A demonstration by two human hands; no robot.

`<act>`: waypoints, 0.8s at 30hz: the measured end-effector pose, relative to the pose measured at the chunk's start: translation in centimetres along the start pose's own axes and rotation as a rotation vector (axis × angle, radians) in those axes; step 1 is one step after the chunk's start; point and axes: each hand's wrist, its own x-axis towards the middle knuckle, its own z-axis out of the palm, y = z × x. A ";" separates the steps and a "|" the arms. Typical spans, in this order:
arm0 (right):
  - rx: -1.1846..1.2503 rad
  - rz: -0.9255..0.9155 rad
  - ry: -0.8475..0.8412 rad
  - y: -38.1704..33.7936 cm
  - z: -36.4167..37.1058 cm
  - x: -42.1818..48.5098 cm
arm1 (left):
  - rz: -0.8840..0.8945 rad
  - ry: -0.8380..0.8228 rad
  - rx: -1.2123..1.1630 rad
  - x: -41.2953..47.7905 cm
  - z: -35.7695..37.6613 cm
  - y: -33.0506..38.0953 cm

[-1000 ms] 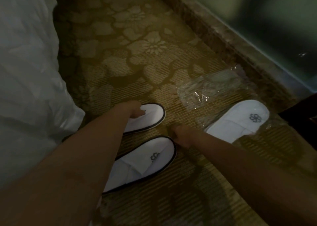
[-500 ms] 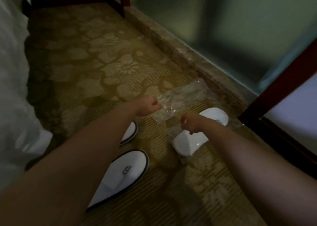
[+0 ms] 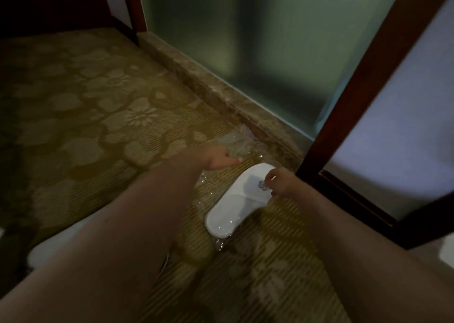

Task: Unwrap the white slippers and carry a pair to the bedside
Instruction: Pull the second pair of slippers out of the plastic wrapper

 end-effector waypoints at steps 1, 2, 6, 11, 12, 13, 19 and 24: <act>0.012 0.013 0.008 0.3 -0.2 0.0 | 0.010 0.020 0.003 0.4 0.1 0.8; 0.004 0.022 0.011 0.6 -0.1 0.0 | 0.021 0.035 -0.012 0.5 0.3 1.5; -0.056 0.054 -0.037 2.4 1.0 0.4 | 0.069 -0.067 -0.037 1.0 4.1 3.2; 0.042 0.098 -0.087 4.1 2.6 1.5 | -0.019 -0.148 0.048 1.4 9.0 2.1; 0.076 0.103 -0.095 4.3 3.0 1.5 | -0.031 -0.144 0.042 1.5 9.5 1.8; 0.118 0.092 -0.104 4.6 3.3 1.6 | -0.045 -0.142 0.032 1.8 9.8 1.5; 0.419 0.026 -0.100 6.1 4.8 1.3 | -0.102 -0.127 -0.069 2.8 12.5 0.7; 0.418 0.118 -0.166 6.9 5.4 1.7 | -0.168 -0.120 -0.171 3.4 13.2 1.0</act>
